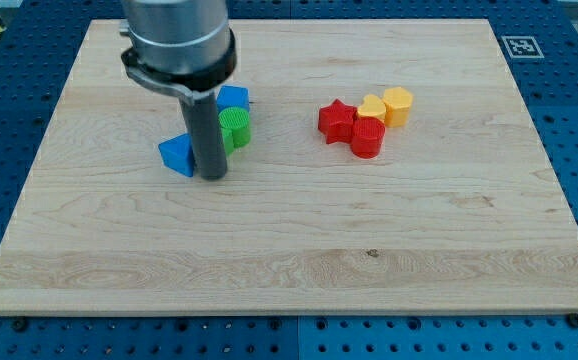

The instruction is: Move the blue triangle into the green star

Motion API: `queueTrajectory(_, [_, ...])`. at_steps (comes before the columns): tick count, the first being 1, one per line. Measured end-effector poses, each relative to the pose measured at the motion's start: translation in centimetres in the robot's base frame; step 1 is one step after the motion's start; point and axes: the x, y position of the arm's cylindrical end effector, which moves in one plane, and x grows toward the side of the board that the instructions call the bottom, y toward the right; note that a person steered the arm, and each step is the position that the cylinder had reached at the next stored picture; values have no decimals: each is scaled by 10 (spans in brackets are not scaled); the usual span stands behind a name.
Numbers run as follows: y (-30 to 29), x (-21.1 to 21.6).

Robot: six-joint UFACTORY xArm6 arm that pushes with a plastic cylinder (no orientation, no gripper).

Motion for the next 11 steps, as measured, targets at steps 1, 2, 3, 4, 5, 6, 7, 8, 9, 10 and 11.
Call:
queueTrajectory(1, [-16, -7])
queueTrajectory(2, [-19, 27])
queueTrajectory(3, [-21, 55])
queueTrajectory(4, [-62, 38])
queueTrajectory(5, [-83, 13])
queueTrajectory(6, [-76, 12])
queueTrajectory(7, [-69, -7])
queueTrajectory(8, [-66, -30])
queueTrajectory(9, [-61, -45])
queueTrajectory(10, [-55, -59])
queueTrajectory(11, [-49, -76])
